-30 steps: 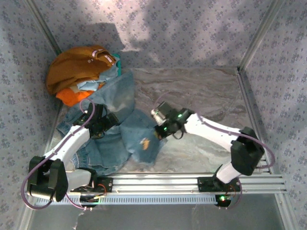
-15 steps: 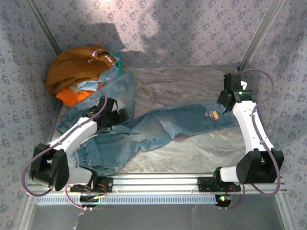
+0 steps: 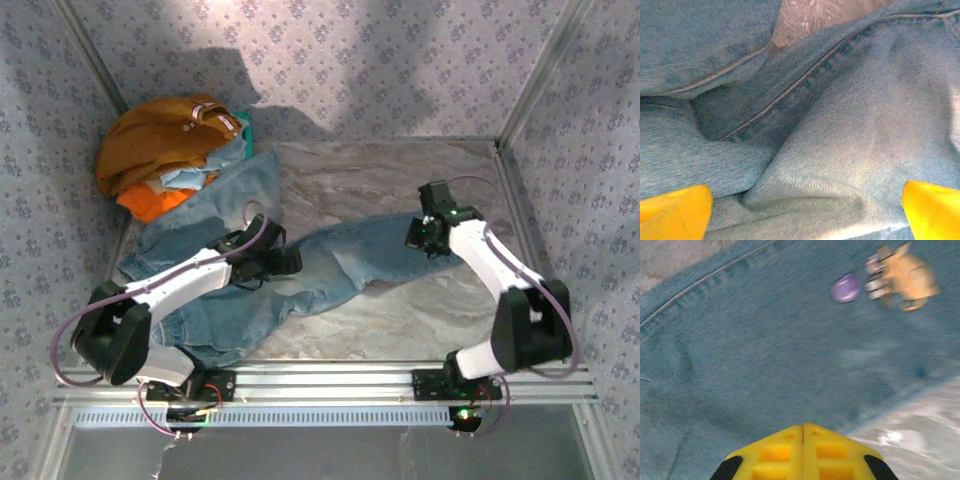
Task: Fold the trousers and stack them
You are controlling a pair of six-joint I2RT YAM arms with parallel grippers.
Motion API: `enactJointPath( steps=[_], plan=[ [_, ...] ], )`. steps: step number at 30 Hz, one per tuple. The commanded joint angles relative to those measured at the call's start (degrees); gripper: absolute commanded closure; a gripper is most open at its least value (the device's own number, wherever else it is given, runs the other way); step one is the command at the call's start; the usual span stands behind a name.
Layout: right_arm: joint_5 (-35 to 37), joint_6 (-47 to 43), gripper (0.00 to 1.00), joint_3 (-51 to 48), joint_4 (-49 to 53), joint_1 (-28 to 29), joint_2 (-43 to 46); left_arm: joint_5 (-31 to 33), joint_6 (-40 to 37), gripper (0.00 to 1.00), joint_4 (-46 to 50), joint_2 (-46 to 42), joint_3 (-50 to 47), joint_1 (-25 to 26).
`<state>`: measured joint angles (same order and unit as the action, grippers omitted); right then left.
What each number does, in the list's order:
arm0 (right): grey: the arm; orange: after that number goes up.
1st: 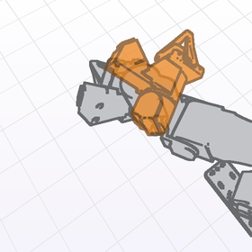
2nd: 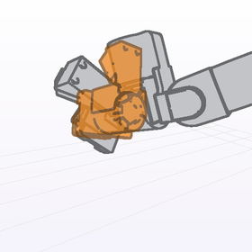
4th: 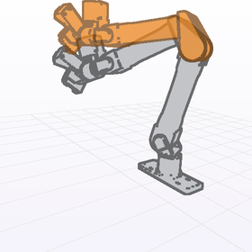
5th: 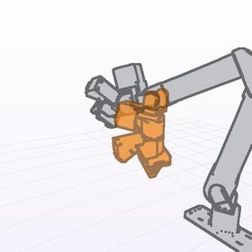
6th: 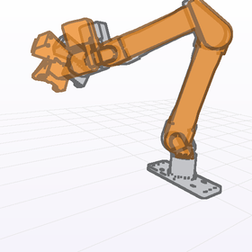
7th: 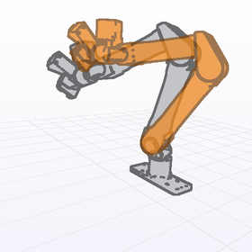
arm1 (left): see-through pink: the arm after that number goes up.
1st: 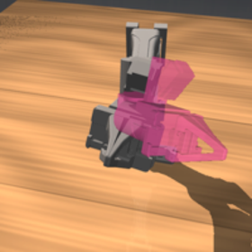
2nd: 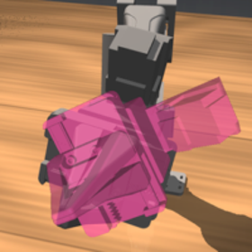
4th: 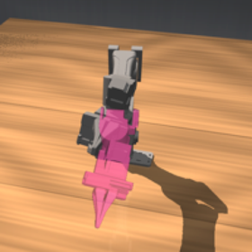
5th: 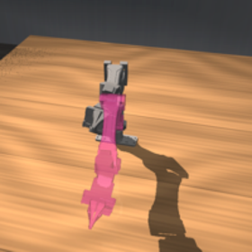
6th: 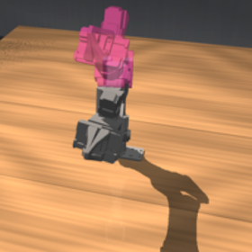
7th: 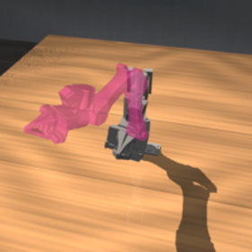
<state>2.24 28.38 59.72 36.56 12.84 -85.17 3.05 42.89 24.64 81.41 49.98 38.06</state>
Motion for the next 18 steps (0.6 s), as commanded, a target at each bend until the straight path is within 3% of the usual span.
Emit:
enactJointPath(
  steps=[1, 7, 9, 18],
  plan=[
    [-6.2, 2.2, 1.00, 4.1, -5.2, 0.5, -8.1, 1.3, 2.4, 0.03, -3.5, 2.2, 0.8, 0.9],
    [-7.8, 5.3, 1.00, 10.5, -0.2, -2.4, -21.8, 1.7, 3.2, 0.03, -6.6, 3.2, -1.6, 1.0],
    [-11.5, 5.6, 1.00, 9.7, 0.4, -4.3, -23.4, 1.9, 2.9, 0.03, -6.5, 2.3, -2.3, 0.9],
    [-18.4, 5.5, 1.00, -5.3, -0.3, -15.8, -13.7, 0.5, 0.4, 0.01, -5.5, -2.8, -3.9, -1.9]
  ],
)
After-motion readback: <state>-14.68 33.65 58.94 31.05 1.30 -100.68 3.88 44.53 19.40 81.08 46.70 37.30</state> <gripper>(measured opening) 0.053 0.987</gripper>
